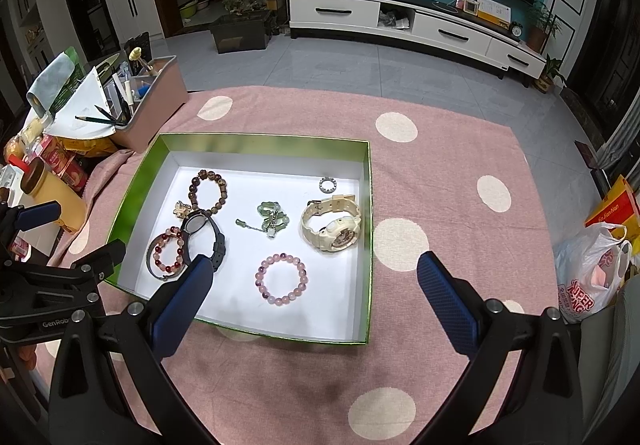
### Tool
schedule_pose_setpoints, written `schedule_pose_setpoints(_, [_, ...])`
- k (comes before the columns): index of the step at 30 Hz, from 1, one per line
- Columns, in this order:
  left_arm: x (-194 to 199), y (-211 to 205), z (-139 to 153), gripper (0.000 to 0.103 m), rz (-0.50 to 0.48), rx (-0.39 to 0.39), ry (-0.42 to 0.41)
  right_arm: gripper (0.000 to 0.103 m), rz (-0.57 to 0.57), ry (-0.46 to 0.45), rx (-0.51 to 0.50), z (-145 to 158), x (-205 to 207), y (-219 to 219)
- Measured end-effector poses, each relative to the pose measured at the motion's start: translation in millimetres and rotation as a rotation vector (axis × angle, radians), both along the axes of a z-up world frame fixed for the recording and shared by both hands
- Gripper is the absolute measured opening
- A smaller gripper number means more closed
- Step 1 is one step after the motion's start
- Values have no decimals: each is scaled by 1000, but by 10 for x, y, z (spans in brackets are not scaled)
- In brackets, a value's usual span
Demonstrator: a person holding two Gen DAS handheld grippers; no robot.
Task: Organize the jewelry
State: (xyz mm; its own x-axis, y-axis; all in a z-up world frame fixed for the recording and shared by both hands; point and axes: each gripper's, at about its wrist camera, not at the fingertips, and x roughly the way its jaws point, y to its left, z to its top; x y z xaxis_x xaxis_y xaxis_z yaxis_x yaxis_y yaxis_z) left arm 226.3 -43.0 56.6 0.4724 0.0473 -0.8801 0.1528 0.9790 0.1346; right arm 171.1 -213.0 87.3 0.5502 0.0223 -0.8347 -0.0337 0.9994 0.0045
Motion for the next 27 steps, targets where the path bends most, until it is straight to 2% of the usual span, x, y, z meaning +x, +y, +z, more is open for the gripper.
schedule_pose_setpoints(27, [-10, -7, -34, 101, -5, -3, 4, 102, 2, 6, 1, -42, -16, 50])
